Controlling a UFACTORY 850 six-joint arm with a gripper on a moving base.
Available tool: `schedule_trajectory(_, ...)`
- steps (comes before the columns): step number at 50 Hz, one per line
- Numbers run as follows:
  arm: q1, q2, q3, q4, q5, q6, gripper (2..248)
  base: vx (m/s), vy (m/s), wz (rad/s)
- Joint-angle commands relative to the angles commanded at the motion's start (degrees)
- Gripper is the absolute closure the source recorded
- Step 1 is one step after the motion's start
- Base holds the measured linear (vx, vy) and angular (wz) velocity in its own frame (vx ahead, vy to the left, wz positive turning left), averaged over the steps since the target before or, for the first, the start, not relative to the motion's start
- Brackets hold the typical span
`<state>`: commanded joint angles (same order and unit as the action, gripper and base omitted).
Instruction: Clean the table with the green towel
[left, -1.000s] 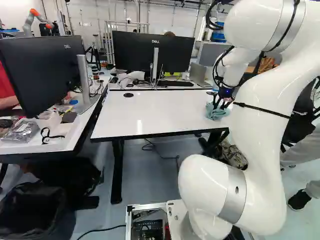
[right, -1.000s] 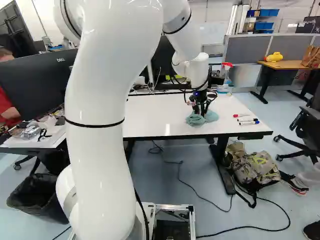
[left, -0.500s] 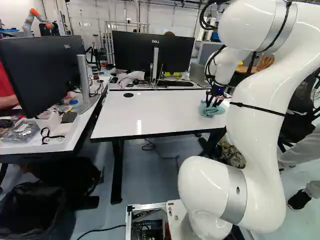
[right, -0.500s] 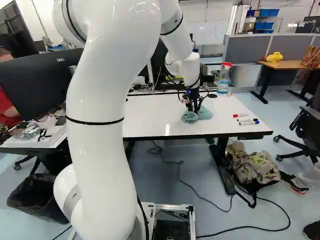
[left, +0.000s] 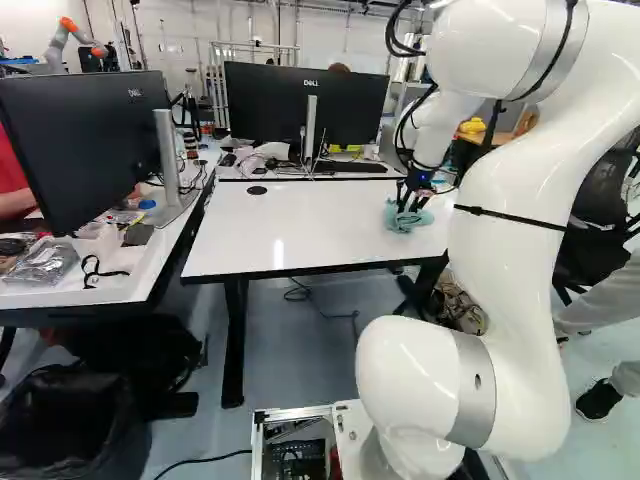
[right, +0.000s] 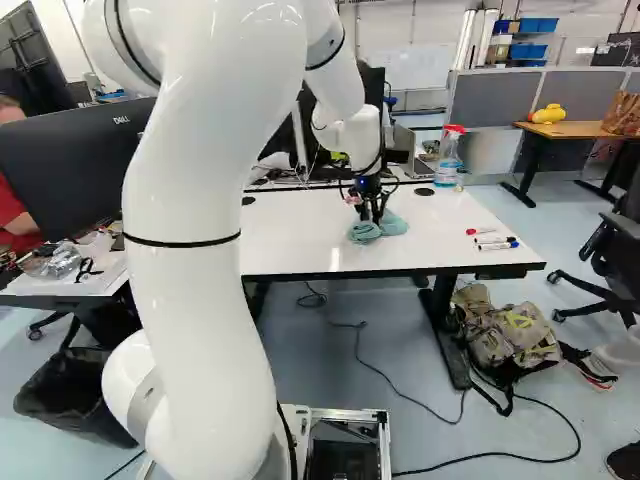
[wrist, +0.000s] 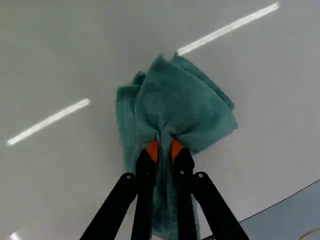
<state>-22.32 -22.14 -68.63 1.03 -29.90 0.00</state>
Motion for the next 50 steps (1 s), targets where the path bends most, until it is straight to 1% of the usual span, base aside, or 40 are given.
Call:
schedule_trajectory(15,2.4,2.1,2.8,0.0,0.0,0.0,199,0.000,0.000,0.000)
schedule_trajectory(23,3.3,3.7,4.8,0.0,0.0,0.0,199,0.000,0.000,0.000)
schedule_trajectory(37,3.8,7.1,9.0,0.0,0.0,0.0,199,0.000,0.000,0.000)
schedule_trajectory(50,3.3,10.2,12.9,0.0,0.0,0.0,199,0.000,0.000,0.000)
